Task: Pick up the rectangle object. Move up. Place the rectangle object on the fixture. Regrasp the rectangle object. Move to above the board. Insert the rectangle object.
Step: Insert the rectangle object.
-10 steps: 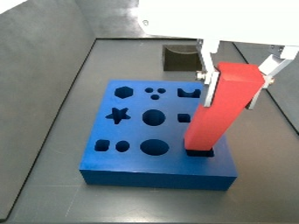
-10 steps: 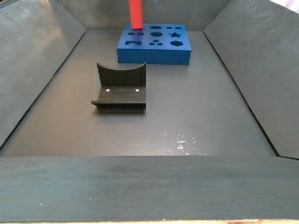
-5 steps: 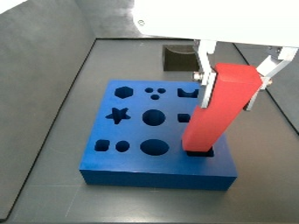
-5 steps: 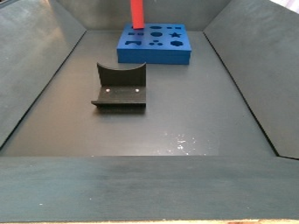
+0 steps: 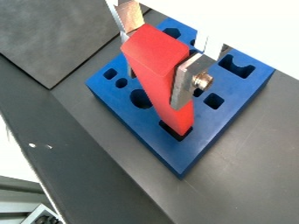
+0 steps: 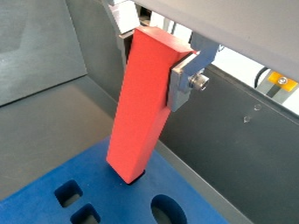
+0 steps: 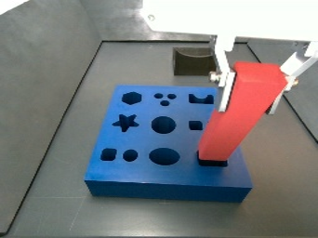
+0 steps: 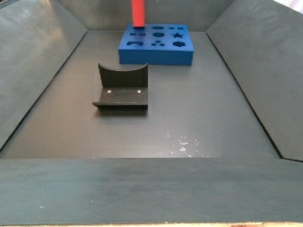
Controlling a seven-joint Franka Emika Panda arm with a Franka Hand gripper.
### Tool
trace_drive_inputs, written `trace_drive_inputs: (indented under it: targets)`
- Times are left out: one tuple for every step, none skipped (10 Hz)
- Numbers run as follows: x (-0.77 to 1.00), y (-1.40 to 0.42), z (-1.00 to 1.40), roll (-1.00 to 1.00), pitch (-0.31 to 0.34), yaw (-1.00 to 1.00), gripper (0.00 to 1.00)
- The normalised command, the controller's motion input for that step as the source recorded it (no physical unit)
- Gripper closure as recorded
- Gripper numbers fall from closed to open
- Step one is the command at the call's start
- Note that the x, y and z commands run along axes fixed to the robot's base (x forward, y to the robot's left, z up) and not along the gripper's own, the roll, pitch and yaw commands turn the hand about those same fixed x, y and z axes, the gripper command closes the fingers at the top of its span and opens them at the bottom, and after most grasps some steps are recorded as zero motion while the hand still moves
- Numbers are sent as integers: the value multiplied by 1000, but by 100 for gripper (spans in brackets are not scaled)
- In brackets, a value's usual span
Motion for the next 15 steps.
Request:
trace_drive_inputs:
  targets:
    - [0, 0, 0, -1000, -11, 43, 100]
    - [0, -3, 0, -1000, 0, 49, 100]
    - [0, -26, 0, -1000, 0, 51, 100]
    - [0, -86, -43, -1000, 0, 69, 100]
    - [0, -109, -66, -1000, 0, 71, 100]
    - [0, -114, -100, -980, 0, 86, 100]
    - [0, -126, -149, -931, 0, 100, 100]
    - [0, -129, -180, -891, 0, 71, 100]
    - [0, -109, -309, -751, 0, 9, 100]
    - [0, 0, -346, -637, -26, 0, 100]
    - [0, 0, -291, -509, -29, 0, 100]
    - [9, -17, -260, -517, 0, 0, 100]
    - [51, -94, -277, -514, 0, 0, 100]
    - [134, -63, -249, -529, 0, -114, 100]
    - [200, -71, -186, -509, 0, -214, 100]
